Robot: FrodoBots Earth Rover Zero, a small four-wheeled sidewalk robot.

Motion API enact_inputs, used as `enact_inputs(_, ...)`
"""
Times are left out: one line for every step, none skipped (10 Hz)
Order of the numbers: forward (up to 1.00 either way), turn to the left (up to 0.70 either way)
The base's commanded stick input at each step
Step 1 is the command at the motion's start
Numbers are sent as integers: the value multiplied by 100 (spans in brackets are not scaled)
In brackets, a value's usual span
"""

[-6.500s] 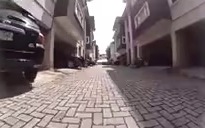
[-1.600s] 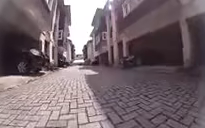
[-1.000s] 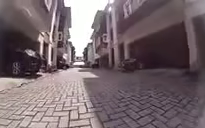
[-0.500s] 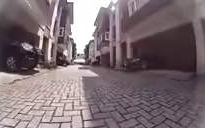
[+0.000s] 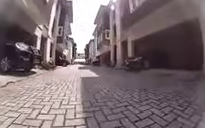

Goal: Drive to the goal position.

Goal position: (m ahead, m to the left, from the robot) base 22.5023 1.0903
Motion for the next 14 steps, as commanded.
enact_inputs(70,35)
enact_inputs(70,35)
enact_inputs(70,25)
enact_inputs(70,6)
enact_inputs(70,0)
enact_inputs(70,0)
enact_inputs(70,0)
enact_inputs(70,0)
enact_inputs(70,0)
enact_inputs(70,0)
enact_inputs(70,0)
enact_inputs(70,0)
enact_inputs(70,0)
enact_inputs(70,0)
